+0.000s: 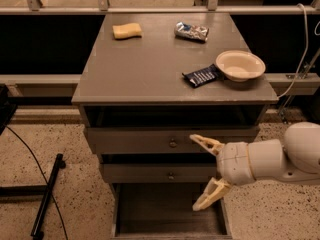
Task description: Close bottom drawer
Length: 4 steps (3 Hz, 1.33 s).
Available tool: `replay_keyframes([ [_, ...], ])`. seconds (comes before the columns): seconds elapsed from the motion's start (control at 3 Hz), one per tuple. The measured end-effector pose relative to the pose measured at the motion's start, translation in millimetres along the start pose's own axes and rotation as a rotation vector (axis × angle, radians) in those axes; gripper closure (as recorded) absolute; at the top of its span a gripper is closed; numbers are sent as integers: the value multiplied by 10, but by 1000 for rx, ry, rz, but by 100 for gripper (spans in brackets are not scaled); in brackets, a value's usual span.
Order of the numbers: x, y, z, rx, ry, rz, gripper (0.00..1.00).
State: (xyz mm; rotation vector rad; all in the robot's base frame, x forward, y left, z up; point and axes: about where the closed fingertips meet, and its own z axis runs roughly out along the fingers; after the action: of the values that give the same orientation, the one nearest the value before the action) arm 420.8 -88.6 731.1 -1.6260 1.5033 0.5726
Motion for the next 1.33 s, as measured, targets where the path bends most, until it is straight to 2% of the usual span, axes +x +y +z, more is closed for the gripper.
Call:
replay_keyframes([
  [0.33, -48, 10, 72, -10, -18, -82, 0],
  [0.67, -45, 10, 69, -10, -17, -82, 0],
  [1.0, 87, 10, 146, -18, -1, -83, 0],
  [1.33, 447, 79, 353, -28, 18, -113, 0],
])
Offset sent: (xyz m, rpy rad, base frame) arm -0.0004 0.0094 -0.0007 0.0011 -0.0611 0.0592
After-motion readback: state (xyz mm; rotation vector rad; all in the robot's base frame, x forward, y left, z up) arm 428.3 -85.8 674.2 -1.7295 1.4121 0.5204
